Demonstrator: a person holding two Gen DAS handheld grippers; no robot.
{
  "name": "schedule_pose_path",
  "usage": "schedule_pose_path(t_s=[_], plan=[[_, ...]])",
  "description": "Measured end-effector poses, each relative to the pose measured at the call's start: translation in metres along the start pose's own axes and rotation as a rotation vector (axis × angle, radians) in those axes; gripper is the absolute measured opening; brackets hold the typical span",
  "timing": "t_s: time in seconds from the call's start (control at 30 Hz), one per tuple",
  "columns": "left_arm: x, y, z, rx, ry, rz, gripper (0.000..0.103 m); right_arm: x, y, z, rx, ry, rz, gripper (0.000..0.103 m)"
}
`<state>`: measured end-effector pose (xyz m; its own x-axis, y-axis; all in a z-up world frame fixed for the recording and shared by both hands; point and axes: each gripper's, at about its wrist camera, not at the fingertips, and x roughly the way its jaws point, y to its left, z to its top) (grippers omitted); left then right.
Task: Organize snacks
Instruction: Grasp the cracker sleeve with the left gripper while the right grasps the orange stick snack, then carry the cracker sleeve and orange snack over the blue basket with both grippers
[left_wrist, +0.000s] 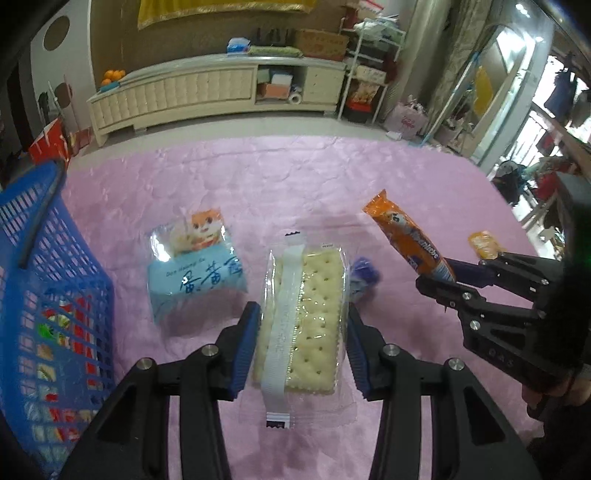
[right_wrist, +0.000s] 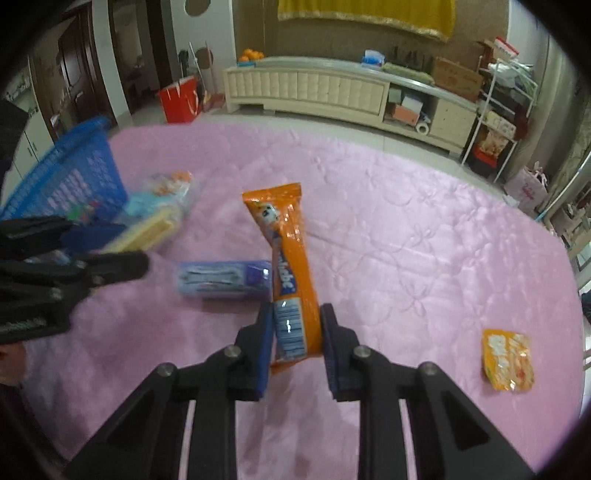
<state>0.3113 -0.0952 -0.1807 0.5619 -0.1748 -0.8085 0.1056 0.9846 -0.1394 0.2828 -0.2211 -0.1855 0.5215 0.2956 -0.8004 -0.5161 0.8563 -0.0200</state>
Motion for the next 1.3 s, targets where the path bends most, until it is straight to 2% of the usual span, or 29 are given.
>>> schedule_pose_path(t_s=[0.2, 0.37, 0.73, 1.03, 1.3], plan=[[-0.044, -0.017, -0.001, 0.039, -0.061, -0.002, 0.042, -0.063, 0.016, 0.002, 0.006, -0.071, -0.027, 0.028], [-0.085, -0.019, -0.001, 0.050, -0.121, -0.029, 0.042, -0.099, 0.028, 0.004, 0.036, -0.108, -0.038, 0.028], [-0.177, 0.006, -0.022, 0.072, -0.213, 0.007, 0.042, -0.162, 0.089, 0.013, 0.008, -0.206, -0.032, 0.028], [-0.232, 0.060, -0.045, 0.039, -0.255, 0.056, 0.042, -0.170, 0.142, 0.026, -0.031, -0.237, 0.008, 0.028], [-0.263, 0.118, -0.057, -0.021, -0.277, 0.104, 0.042, -0.161, 0.184, 0.044, -0.062, -0.245, 0.047, 0.029]])
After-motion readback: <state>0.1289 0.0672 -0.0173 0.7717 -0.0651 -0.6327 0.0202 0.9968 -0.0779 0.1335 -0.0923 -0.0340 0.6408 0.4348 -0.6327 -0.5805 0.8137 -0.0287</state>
